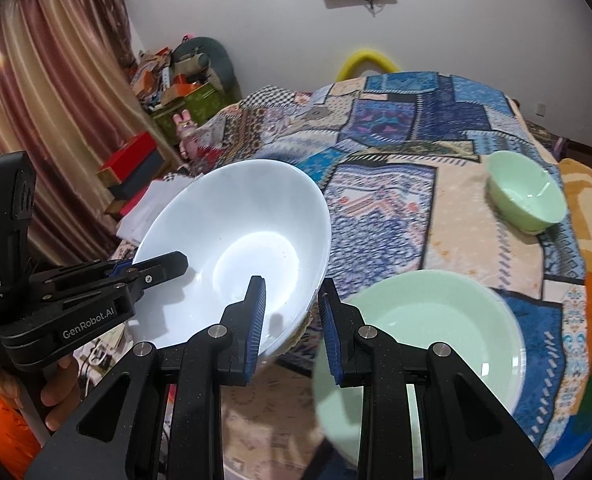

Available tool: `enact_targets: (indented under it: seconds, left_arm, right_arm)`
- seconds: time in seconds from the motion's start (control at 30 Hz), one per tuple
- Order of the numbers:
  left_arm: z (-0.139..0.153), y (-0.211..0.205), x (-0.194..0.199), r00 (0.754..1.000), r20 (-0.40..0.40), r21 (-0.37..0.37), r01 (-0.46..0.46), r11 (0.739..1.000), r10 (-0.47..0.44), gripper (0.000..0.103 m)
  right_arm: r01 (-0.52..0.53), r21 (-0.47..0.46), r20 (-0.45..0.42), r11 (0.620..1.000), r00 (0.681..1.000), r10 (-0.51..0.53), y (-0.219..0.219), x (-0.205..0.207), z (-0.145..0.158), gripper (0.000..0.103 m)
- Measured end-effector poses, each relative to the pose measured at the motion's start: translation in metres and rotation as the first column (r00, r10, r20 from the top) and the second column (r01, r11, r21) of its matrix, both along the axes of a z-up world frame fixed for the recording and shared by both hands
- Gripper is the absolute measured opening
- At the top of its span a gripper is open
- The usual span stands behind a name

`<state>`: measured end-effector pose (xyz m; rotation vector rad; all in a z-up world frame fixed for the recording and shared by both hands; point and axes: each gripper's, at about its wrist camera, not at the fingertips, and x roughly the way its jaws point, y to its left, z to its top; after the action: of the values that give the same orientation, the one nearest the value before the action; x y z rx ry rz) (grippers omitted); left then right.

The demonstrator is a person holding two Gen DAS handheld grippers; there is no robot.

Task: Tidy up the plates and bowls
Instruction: 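Lift the spotted white bowl with both grippers and carry it over the pink bowl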

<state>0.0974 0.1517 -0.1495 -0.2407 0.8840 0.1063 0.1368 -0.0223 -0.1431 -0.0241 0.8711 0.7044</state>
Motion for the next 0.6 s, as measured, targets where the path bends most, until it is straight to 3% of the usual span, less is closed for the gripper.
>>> enact_targets:
  seconds: [0.3,0.6]
  left_arm:
    - [-0.027,0.038,-0.019,0.996,-0.048,-0.014,-0.071,0.997,0.07,0.013]
    - [-0.054,0.051,-0.018,0.992,-0.101,-0.036,-0.084,0.996,0.08,0.013]
  right_arm:
    - [-0.05,-0.014,-0.068,0.999,0.996,0.049,0.034,-0.007,-0.028,0.025]
    - [-0.058,-0.037,-0.118,0.998,0.992,0.053,0.044,-0.005,-0.048,0.025]
